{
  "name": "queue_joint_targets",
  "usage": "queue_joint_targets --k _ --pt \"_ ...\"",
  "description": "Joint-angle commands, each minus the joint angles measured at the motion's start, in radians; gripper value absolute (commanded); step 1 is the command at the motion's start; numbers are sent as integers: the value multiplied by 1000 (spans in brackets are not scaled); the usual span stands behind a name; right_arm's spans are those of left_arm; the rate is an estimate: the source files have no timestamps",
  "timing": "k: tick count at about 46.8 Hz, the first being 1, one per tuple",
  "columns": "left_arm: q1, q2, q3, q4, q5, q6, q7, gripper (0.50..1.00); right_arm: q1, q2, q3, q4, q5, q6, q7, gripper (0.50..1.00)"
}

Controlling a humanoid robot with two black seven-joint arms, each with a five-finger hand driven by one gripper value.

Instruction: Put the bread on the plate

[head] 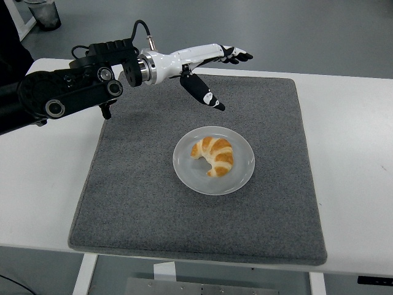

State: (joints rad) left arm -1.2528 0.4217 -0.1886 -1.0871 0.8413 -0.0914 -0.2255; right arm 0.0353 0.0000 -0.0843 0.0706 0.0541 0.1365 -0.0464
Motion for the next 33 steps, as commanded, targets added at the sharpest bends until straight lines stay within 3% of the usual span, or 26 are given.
queue_joint_targets --k 1,13,23,33 --pt "4 11 -32 19 -71 9 2 1000 0 0 0 0 0 0 0 952" --pt "7 31 -77 125 -421 93 2 1000 -2 0 0 0 0 0 0 952" --pt "9 45 -77 219 -761 107 2 1000 0 0 0 0 0 0 -1 952" --pt "23 42 -89 374 -982 136 2 1000 0 0 0 0 0 0 0 952"
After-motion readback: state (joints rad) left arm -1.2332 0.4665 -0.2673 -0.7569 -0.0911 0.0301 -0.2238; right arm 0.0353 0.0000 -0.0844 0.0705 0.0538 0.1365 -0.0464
